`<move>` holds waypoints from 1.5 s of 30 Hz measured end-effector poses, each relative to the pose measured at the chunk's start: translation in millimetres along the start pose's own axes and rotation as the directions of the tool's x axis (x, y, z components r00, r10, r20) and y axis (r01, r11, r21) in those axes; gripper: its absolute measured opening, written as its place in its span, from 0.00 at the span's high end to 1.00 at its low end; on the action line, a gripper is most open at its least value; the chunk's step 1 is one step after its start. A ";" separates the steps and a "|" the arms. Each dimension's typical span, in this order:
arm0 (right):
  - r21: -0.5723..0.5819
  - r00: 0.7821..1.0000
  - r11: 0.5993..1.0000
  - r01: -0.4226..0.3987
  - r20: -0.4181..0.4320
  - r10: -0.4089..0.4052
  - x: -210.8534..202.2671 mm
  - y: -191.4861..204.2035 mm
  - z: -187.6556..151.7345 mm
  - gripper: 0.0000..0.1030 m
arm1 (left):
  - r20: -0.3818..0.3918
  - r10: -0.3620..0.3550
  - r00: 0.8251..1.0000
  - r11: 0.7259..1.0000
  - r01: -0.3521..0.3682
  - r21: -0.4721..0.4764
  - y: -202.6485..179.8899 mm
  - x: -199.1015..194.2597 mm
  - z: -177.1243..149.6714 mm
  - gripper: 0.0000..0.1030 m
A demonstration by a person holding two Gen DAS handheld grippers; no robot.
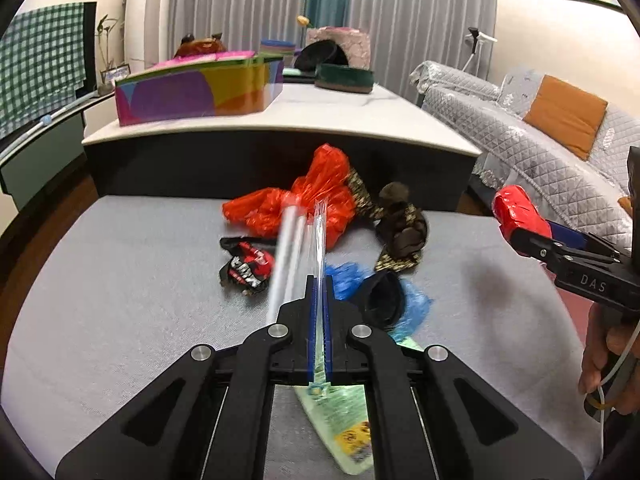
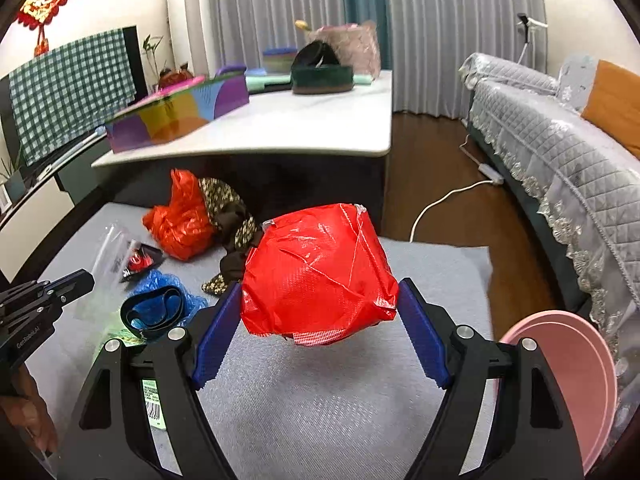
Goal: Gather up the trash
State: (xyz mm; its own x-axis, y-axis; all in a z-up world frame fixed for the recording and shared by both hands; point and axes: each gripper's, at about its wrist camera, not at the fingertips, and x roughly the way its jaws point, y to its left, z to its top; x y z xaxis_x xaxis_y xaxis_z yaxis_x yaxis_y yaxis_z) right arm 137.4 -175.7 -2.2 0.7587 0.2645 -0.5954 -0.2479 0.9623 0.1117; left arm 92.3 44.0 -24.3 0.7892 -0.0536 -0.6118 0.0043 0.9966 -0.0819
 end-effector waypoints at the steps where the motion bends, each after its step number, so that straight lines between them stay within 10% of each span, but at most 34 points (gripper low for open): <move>1: 0.003 1.000 1.000 0.003 0.007 -0.003 -4.2 -1.1 0.0 0.25 | 0.009 -0.009 1.000 1.000 0.009 0.005 -3.8 -4.2 1.1 0.97; 45: 0.097 0.964 0.976 0.197 0.164 -0.210 -148.9 -93.5 -23.8 0.25 | 0.064 -0.235 0.970 0.965 0.225 0.136 -130.7 -53.0 2.7 0.98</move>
State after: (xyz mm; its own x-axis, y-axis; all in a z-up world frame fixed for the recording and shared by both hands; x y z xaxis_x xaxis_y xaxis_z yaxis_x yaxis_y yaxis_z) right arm 33.2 -306.6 57.0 0.8820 0.0627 -0.4671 -0.0343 0.9970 0.0690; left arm 51.6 -83.2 20.9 0.8035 -0.2823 -0.5241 0.2652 0.9580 -0.1093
